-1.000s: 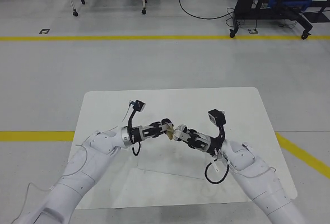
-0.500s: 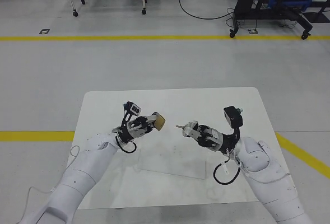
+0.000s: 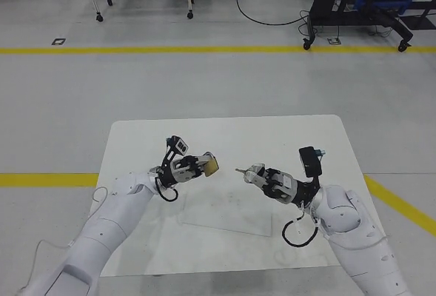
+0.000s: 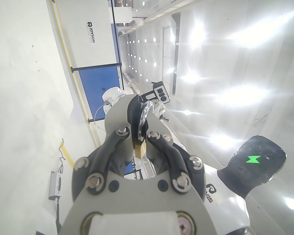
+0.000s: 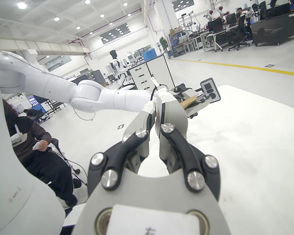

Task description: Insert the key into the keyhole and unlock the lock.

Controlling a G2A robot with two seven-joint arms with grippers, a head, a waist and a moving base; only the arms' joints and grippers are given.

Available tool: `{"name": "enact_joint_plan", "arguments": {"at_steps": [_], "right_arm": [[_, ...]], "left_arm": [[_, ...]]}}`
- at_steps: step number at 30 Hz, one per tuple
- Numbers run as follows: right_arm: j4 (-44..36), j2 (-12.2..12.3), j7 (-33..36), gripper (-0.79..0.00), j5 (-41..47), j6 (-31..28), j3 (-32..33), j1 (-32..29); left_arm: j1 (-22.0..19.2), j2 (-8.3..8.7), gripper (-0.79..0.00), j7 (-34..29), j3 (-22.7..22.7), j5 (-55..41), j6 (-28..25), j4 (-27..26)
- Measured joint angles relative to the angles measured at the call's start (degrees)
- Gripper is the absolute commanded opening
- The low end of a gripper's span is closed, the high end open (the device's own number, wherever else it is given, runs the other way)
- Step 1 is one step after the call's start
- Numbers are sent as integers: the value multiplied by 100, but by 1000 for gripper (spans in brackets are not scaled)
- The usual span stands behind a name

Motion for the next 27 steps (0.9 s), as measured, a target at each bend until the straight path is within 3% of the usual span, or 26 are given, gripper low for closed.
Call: {"name": "enact_joint_plan", "arguments": {"at_steps": [10,11,16,22,27], "right_arm": [[-226,6,-157,-785,-586,256,100,-72],[-236,1,-235,-785,-553,230,99,-88],[-4,-56,-1049,-785,250,-17,82,-198],[160,-85,-1274,-785,456,-7,55,-226],[175,-71,-1202,-785,274,29,128,-244]], "left_arm": [[306,-42,-785,275,-118,-280,967,-586],[325,-60,-785,296,-173,-386,858,-668],[464,-234,-785,309,-320,-787,-714,-1048],[491,-414,-785,834,-333,-645,-1269,-1332],[520,-426,-785,857,-363,-680,-1292,-1338]]}}
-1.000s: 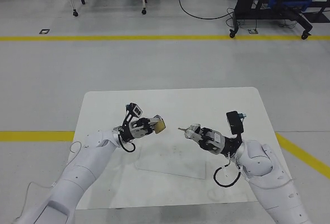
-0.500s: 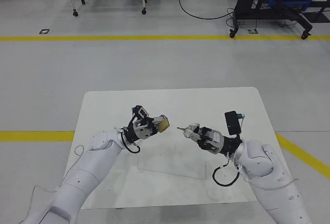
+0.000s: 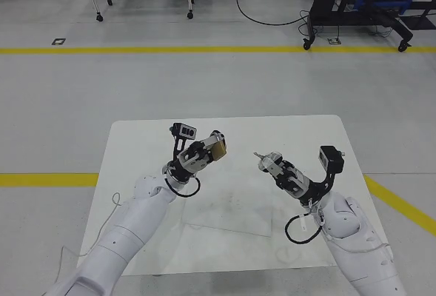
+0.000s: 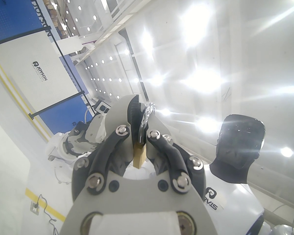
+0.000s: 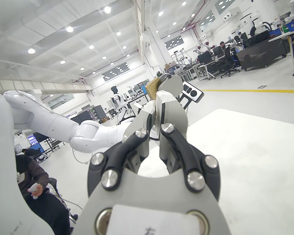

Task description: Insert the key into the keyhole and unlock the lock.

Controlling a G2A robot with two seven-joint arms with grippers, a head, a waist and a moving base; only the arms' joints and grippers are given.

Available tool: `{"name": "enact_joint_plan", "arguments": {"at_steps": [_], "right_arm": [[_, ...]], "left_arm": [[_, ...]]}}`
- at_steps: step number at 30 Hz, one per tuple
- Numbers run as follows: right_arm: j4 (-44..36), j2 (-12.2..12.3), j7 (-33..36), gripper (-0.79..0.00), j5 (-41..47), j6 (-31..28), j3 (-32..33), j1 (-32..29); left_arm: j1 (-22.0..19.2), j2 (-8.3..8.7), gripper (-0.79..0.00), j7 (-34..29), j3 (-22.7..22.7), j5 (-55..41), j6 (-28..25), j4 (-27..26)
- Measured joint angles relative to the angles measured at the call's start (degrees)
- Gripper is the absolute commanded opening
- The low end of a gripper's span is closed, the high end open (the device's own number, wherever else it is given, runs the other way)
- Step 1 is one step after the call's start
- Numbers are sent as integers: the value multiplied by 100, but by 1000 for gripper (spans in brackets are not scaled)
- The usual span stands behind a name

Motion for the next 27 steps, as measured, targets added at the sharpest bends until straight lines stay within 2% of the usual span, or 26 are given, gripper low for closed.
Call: {"name": "enact_joint_plan", "arguments": {"at_steps": [19,21,25,27], "right_arm": [[-41,-3,-31,-785,-5,47,9,-29],[-182,-9,-143,-785,-249,368,95,-127],[-713,-100,-947,-785,-1288,1673,40,-579],[-999,-152,-1374,-785,-1736,2237,-100,-786]], "left_arm": [[30,7,-785,91,-45,82,-40,-6],[112,7,-785,451,-134,262,-329,-78],[255,-90,-785,1261,-118,576,-1073,-226],[245,-176,-785,1569,-8,676,-1238,-195]]}}
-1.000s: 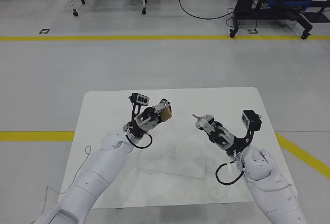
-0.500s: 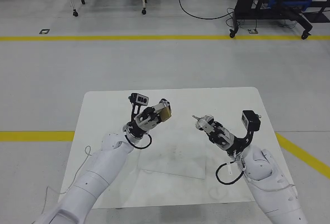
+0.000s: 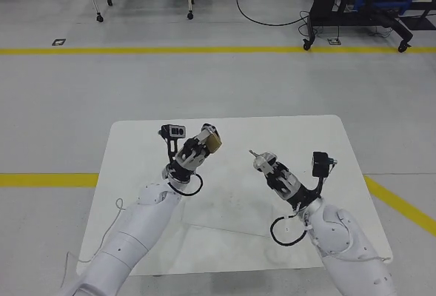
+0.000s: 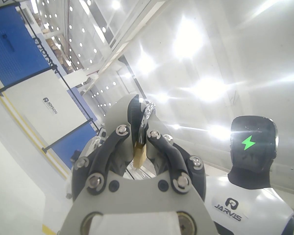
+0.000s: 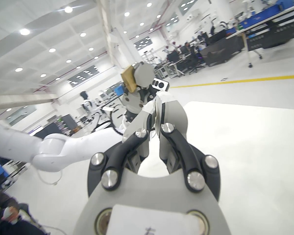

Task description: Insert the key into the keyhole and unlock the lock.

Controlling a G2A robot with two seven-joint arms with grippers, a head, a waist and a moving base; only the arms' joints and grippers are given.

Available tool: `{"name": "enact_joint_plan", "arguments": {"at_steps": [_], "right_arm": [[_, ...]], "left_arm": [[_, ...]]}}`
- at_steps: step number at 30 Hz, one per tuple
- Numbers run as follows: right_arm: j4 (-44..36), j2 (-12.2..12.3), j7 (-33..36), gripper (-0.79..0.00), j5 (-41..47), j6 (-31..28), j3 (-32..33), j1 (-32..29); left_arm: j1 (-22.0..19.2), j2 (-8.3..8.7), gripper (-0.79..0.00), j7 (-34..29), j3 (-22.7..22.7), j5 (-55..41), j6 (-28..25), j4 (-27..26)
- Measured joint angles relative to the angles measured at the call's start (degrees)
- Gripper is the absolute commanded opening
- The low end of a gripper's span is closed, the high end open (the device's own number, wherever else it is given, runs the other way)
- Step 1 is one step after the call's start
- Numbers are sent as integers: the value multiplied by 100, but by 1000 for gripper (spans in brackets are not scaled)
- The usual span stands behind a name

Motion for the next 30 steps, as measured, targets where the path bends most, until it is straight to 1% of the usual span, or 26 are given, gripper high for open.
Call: {"name": "enact_joint_plan", "arguments": {"at_steps": [3,5,8,11,15,21,30], "right_arm": [[-323,-52,-507,-785,-718,558,-152,-173],[-564,-89,-871,-785,-1292,978,-271,-303],[-783,-135,-1186,-785,-1613,1359,-404,-447],[-818,-169,-1161,-785,-1424,1319,-512,-483],[-624,-212,-1035,-785,-1160,1196,-598,-355],[-412,-280,-1135,-785,-934,1177,-622,-188],[-224,-354,-1324,-785,-849,1349,-558,-117]], "left_arm": [[-114,-118,-785,416,174,195,54,188],[-223,-210,-785,744,315,343,266,340],[-329,-310,-785,1000,430,499,363,485],[-381,-372,-785,1036,454,571,350,583],[-437,-420,-785,1034,428,686,335,711],[-443,-482,-785,1075,421,1015,288,812],[-410,-532,-785,995,289,1081,329,832]]}}
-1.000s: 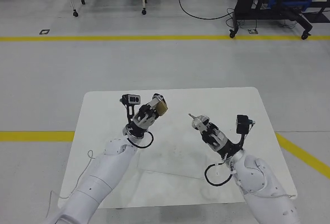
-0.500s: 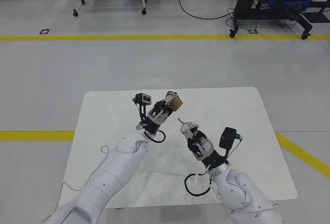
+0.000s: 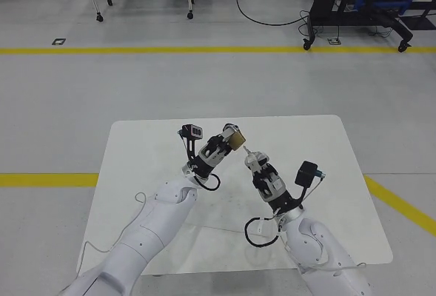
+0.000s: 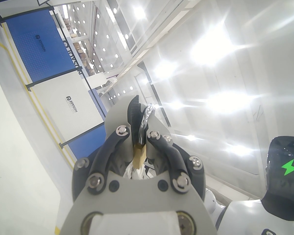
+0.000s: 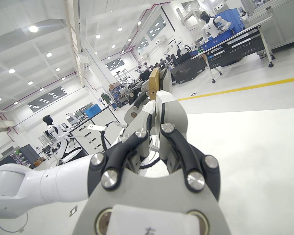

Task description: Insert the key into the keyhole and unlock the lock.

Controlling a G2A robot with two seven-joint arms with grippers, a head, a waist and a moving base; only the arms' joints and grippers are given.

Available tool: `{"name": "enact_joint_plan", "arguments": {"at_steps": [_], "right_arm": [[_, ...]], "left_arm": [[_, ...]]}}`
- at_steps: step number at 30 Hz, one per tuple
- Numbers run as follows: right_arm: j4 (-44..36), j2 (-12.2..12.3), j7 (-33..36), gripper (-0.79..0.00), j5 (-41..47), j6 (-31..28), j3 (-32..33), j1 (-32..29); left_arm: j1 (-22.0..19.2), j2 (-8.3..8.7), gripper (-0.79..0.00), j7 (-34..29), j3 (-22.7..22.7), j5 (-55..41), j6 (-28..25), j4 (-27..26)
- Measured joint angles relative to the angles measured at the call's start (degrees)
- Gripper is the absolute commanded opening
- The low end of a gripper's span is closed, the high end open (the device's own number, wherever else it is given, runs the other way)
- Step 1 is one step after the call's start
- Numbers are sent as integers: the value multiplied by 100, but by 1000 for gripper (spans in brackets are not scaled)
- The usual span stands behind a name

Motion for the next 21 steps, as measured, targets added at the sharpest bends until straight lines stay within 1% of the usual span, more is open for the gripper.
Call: {"name": "enact_joint_plan", "arguments": {"at_steps": [12,21], "right_arm": [[127,-93,166,-785,7,39,-74,126],[21,-134,93,-785,-149,61,-9,63]], "left_arm": [[-1,-75,-785,-161,-142,30,151,99],[-14,-108,-785,-208,-306,51,159,195]]}}
